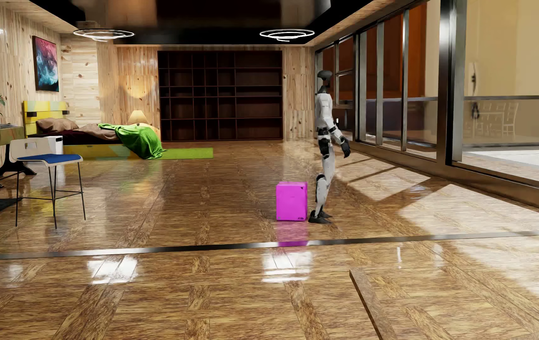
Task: Sit down on the pink box
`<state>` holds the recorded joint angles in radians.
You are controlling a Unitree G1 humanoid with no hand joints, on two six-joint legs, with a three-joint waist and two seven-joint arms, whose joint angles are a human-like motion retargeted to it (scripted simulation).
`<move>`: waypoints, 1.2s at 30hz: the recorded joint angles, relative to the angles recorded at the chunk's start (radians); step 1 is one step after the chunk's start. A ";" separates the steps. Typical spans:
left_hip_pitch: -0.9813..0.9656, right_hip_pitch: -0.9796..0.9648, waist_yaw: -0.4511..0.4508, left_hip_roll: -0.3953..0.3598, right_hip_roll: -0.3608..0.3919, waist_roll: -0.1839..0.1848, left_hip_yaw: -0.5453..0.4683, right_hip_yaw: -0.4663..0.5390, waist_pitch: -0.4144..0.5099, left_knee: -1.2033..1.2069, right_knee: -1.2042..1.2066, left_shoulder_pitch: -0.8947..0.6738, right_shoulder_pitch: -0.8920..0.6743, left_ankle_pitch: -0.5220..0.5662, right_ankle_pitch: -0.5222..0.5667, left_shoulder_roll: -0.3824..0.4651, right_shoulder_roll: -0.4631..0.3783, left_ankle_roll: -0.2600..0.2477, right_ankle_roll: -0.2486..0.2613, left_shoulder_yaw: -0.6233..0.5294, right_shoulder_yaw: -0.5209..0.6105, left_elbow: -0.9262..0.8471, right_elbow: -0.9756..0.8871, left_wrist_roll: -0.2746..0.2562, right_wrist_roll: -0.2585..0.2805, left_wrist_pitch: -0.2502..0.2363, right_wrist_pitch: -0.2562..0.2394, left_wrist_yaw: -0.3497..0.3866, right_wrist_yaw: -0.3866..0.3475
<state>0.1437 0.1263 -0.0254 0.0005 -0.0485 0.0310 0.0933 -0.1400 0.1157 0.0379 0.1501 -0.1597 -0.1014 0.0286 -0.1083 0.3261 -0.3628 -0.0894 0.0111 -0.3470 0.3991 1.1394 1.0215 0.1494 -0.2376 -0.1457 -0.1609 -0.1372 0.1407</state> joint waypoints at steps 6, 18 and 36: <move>0.088 0.053 -0.009 0.000 -0.008 -0.001 0.017 -0.008 -0.082 -0.040 0.008 0.090 0.035 -0.027 -0.032 -0.058 -0.005 -0.011 0.005 0.074 -0.030 0.127 0.167 -0.005 -0.004 0.037 0.053 0.015 -0.032; 0.075 0.055 -0.011 0.005 -0.008 0.001 -0.011 0.039 -0.110 -0.027 0.001 0.132 0.093 -0.032 -0.037 -0.070 0.017 0.007 -0.002 0.055 -0.047 0.030 0.052 0.015 0.009 0.011 0.033 -0.035 -0.001; -0.396 -0.366 0.013 0.032 -0.060 0.002 -0.067 0.099 0.165 0.476 0.451 -0.202 -0.257 -0.117 -0.094 -0.056 -0.023 -0.010 0.019 -0.177 0.246 -0.114 -0.083 0.030 -0.022 0.035 0.046 -0.016 0.040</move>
<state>-0.2524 -0.2401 -0.0126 0.0320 -0.1083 0.0335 0.0266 -0.0414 0.2805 0.5136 0.6009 -0.3621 -0.3584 -0.0883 -0.2019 0.2700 -0.3855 -0.0991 0.0305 -0.5235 0.6453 1.0250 0.9389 0.1792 -0.2599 -0.1112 -0.1149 -0.1530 0.1807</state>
